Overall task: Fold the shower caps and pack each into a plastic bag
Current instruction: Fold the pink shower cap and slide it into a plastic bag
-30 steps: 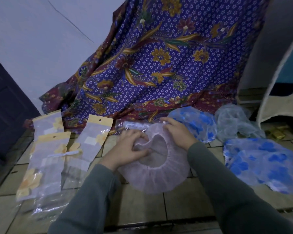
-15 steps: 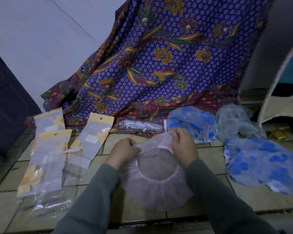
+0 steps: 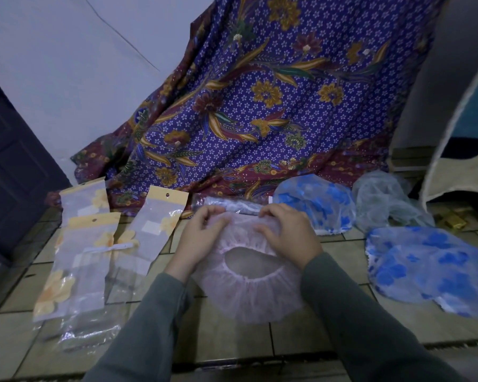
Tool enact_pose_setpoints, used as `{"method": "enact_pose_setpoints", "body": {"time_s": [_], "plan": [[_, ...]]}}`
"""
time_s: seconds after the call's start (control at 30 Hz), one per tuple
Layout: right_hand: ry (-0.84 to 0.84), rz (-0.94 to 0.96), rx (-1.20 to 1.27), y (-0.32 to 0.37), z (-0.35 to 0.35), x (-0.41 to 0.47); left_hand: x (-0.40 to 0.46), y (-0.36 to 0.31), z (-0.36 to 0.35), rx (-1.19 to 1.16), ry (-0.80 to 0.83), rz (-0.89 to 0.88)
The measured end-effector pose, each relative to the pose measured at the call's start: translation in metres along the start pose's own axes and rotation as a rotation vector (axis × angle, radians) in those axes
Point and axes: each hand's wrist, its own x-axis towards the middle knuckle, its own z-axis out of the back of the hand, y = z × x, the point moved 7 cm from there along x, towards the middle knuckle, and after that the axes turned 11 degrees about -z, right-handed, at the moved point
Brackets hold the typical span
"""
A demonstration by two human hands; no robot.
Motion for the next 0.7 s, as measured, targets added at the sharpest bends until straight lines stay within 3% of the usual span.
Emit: {"method": "enact_pose_setpoints", "body": {"time_s": [0.13,0.23,0.43,0.5,0.7], "plan": [[-0.011,-0.116,0.215,-0.014,0.004,0.004,-0.005,0.000,0.000,0.126,0.133,-0.073],[-0.088,-0.147,0.245,-0.026,0.011,0.003,-0.007,0.017,0.009,0.325,0.136,0.016],[-0.025,-0.187,0.188,-0.031,0.000,-0.004,-0.007,0.016,-0.002,0.062,0.265,-0.009],[-0.002,-0.167,0.216,-0.027,0.002,-0.004,-0.002,0.017,0.001,0.035,0.215,-0.006],[-0.070,-0.152,0.184,-0.033,0.006,0.002,0.005,0.012,0.009,0.364,0.020,-0.092]]}}
